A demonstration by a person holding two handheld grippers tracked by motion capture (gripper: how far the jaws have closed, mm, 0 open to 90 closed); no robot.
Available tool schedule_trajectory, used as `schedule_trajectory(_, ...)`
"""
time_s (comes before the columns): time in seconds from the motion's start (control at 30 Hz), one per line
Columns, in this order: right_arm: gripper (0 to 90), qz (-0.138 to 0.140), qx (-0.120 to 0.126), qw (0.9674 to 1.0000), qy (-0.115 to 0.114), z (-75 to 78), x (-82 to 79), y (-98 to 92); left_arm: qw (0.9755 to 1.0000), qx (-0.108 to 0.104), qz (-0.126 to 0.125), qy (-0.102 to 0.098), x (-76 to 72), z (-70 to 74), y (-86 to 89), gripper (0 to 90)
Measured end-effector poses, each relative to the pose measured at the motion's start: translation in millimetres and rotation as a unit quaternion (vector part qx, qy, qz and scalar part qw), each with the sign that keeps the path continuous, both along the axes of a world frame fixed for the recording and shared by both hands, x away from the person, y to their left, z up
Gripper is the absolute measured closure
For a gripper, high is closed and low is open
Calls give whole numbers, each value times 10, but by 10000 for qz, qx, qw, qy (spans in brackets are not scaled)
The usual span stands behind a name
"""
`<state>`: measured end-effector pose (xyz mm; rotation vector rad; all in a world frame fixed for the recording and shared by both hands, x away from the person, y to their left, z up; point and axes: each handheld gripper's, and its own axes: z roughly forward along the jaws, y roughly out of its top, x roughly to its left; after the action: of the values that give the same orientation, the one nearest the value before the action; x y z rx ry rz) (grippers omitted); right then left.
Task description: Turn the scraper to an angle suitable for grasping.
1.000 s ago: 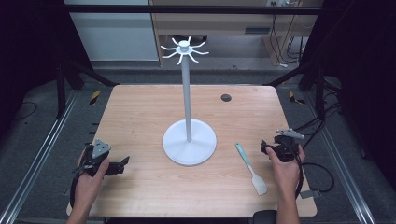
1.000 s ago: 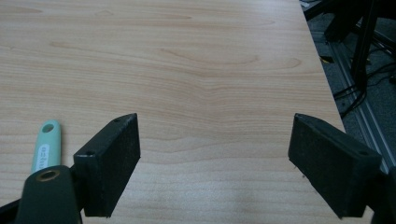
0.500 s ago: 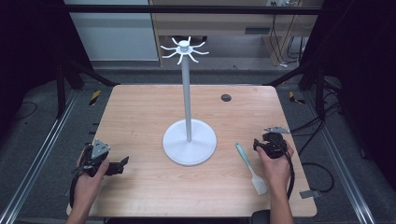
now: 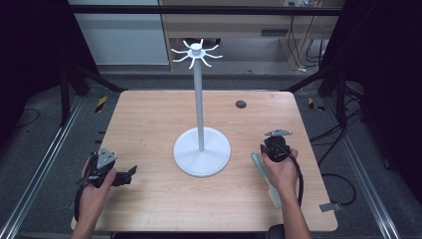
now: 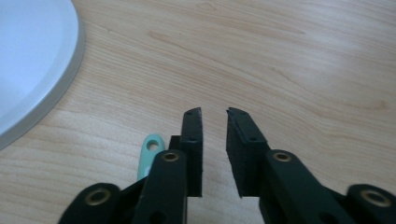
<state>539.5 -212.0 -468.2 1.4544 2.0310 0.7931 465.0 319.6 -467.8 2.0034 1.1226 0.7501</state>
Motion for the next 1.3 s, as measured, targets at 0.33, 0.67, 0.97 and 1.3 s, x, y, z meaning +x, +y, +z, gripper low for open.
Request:
schedule_trajectory(0.33, 900, 240, 199, 9995, 11, -5, -73, 84, 10000, 1, -36, -6, 8, 0, -26, 29)
schedule_trajectory(0.67, 900, 363, 85, 9990, 251, -42, -92, 136, 9999, 58, -121, 16, 12, -8, -45, 29)
schedule_trajectory(0.97, 900, 300, -20, 9986, 445, -114, -96, 115, 9999, 52, -148, 12, 8, -2, -64, 29)
schedule_trajectory(1.3, 900, 285, -45, 9978, 601, -154, -77, 105, 9999, 46, -152, 5, 11, -7, -68, 30)
